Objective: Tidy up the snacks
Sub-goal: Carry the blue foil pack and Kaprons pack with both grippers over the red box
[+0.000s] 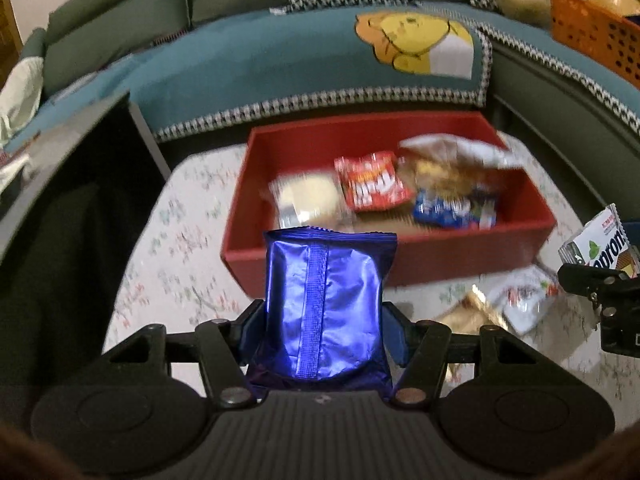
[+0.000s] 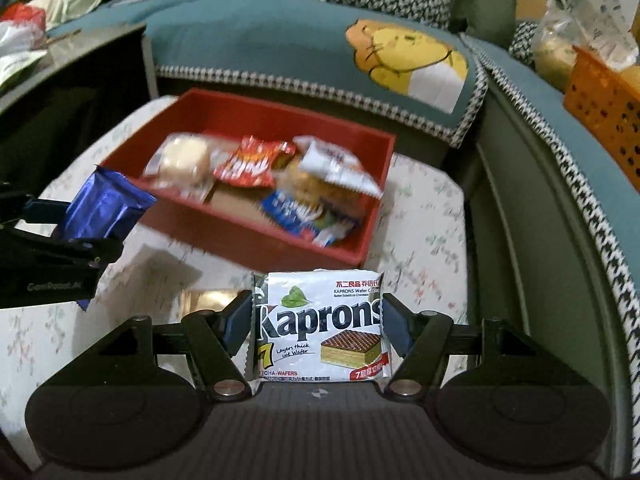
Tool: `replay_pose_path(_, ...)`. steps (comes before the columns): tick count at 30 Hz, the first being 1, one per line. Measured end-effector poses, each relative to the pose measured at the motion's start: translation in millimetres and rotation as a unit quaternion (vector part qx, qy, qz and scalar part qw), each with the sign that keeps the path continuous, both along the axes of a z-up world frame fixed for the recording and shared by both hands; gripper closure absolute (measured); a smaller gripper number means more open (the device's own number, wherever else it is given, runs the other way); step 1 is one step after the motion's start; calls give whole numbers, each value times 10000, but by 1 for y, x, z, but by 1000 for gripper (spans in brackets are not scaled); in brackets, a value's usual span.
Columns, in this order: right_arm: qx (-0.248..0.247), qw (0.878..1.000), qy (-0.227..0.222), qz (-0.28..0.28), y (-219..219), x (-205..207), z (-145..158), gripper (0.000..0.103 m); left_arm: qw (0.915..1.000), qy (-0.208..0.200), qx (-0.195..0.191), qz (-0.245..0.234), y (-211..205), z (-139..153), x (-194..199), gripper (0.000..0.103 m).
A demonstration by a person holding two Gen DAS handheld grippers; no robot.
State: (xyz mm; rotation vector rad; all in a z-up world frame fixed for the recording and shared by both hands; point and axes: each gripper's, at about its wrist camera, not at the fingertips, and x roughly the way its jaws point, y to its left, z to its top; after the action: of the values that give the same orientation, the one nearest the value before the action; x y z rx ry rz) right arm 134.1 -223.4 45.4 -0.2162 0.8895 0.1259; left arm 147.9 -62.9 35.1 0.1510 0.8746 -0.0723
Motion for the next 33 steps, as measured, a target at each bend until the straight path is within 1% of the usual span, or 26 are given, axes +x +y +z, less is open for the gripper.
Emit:
replay_pose_path(8, -75, 9993, -358, -90, 2, 19, 16, 30, 9993, -318, -113, 129, -2, 21, 24, 0)
replay_pose_path(13, -96, 9983, -568, -100, 5, 31, 24, 30, 9989, -434, -97, 159, -5, 26, 35, 0)
replay_pose_path(21, -120, 9977, -644, -170, 5, 48, 26, 29, 9983, -530, -51, 238, -9, 28, 53, 0)
replay_pose_path(26, -132, 9975, -666, -213, 4, 61, 25, 29, 9983, -503, -9, 288, -11, 25, 68, 0)
replay_pose_path(33, -196, 9980, -581, -182, 10, 82, 16, 29, 9983, -451, 68, 352, -15, 17, 86, 0)
